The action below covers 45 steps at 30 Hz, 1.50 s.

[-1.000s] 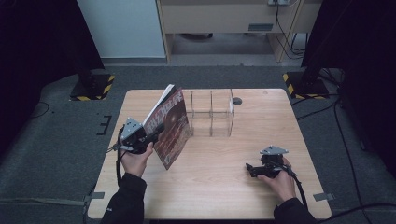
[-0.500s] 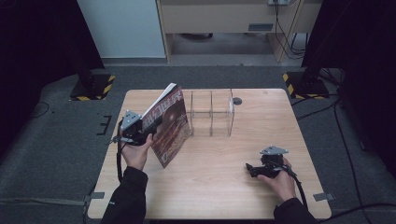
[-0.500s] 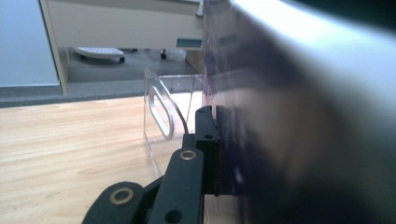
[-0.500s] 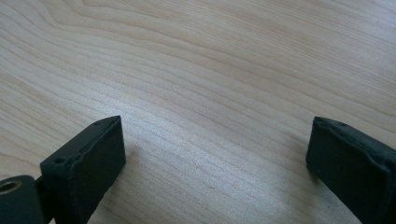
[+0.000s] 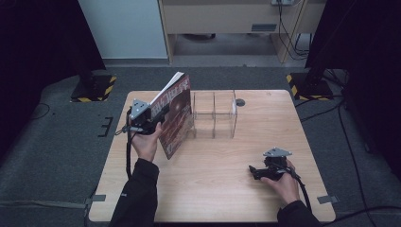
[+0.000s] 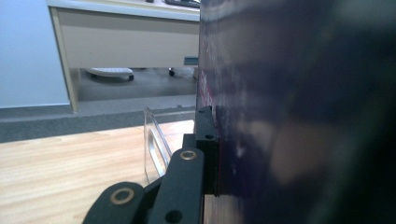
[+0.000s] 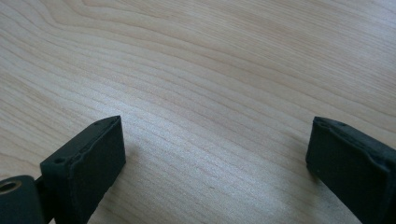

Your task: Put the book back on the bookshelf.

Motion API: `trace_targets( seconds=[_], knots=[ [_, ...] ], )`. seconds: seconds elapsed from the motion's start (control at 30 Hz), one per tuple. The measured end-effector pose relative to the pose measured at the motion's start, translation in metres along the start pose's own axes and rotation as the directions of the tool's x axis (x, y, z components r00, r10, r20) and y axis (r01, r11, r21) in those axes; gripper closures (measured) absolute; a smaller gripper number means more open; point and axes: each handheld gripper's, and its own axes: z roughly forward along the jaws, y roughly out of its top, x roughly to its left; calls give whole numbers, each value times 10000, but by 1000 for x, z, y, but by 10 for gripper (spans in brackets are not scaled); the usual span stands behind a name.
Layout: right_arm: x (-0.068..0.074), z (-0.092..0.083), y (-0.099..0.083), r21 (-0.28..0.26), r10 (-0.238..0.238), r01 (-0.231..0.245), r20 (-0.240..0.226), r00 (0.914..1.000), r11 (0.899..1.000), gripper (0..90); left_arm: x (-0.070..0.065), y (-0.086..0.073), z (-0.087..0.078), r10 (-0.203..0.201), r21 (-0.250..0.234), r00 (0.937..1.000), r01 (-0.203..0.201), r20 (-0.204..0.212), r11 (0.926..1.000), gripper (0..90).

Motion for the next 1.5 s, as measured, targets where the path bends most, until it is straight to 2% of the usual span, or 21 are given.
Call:
trace_targets(
  seconds=[0.2,0.33,0.63,0.87,1.07,1.3,1.5],
  knots=[
    [0,0,0,-12,-19,19,6,10000,10000,51,7,-3,20,-365,-131,9991,363,-203,9993,833],
    [0,0,0,-10,-15,15,3,10000,10000,51,9,-7,31,-408,-168,9985,402,-369,9991,834],
    [0,0,0,-10,-17,17,4,10000,10000,51,6,-8,41,-484,-440,9956,450,-801,9980,834],
    [0,0,0,-10,-14,14,-1,10000,10000,50,1,-6,46,-295,-606,9928,226,-1161,9979,834],
    [0,0,0,-8,-17,17,0,10000,10000,50,3,-4,51,-525,-841,9904,420,-1277,9956,833],
    [0,0,0,-9,-18,18,0,10000,10000,50,-1,-12,64,-481,-904,9873,346,-1515,9953,833],
    [0,0,0,-18,-42,42,20,10000,10000,53,-4,-18,65,-251,-987,9844,80,-1739,9951,828]
  ],
)
